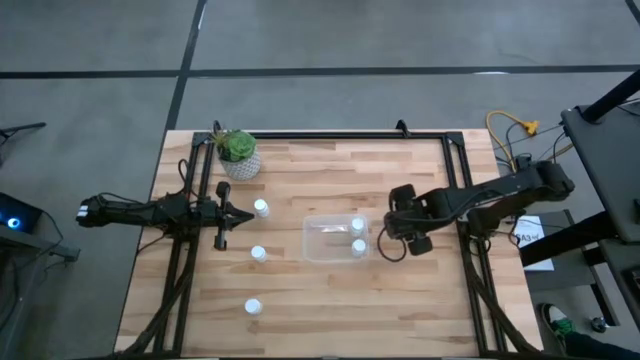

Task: Pick and place pill bottles into a basket
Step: Put the white pill bottle into the transparent bin

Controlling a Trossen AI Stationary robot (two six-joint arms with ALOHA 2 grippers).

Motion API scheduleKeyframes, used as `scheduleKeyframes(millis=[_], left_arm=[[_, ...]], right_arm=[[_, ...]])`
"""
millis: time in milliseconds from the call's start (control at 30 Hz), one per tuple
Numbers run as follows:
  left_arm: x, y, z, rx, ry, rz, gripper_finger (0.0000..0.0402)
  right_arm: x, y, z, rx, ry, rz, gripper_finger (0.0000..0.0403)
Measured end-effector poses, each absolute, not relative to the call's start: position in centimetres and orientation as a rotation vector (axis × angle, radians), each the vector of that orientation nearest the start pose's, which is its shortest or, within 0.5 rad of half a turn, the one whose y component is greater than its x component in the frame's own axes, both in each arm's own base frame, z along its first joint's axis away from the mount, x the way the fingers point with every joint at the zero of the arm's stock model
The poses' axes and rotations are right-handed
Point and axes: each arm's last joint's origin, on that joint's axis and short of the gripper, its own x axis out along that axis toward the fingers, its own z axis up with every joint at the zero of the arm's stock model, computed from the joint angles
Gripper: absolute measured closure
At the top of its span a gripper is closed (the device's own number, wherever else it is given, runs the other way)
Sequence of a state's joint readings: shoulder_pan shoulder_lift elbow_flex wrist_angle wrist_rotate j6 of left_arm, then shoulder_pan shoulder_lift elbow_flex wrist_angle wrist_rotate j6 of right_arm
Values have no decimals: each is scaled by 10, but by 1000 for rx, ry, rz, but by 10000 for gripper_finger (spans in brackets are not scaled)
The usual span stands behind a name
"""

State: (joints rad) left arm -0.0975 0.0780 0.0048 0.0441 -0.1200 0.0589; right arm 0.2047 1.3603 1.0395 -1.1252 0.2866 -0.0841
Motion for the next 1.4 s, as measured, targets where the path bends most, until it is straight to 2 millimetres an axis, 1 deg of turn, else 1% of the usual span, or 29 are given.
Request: scheduleKeyframes(millis=[167,300,400,500,733,900,1033,1200,1400], left_arm=[[102,-6,163,62,29,22,402],[102,-7,163,63,32,21,402],[102,-7,163,63,36,21,402],[102,-7,163,63,35,22,402],[102,-7,163,63,36,21,402],[102,-7,163,63,36,22,402],[102,-7,163,63,36,21,402],[102,-7,163,63,36,21,402],[102,-7,163,63,36,21,402]], right_arm=[[215,32,242,-398,1381,-37,216],[212,25,243,-365,1371,-75,215],[210,19,243,-350,1376,-97,207],[211,13,243,-335,1382,-107,189],[209,2,239,-327,1411,-123,127],[209,-5,236,-315,1425,-102,105],[212,-11,236,-260,1395,-76,102],[214,-18,235,-244,1375,-58,111],[214,-30,234,-163,1355,-13,123]])
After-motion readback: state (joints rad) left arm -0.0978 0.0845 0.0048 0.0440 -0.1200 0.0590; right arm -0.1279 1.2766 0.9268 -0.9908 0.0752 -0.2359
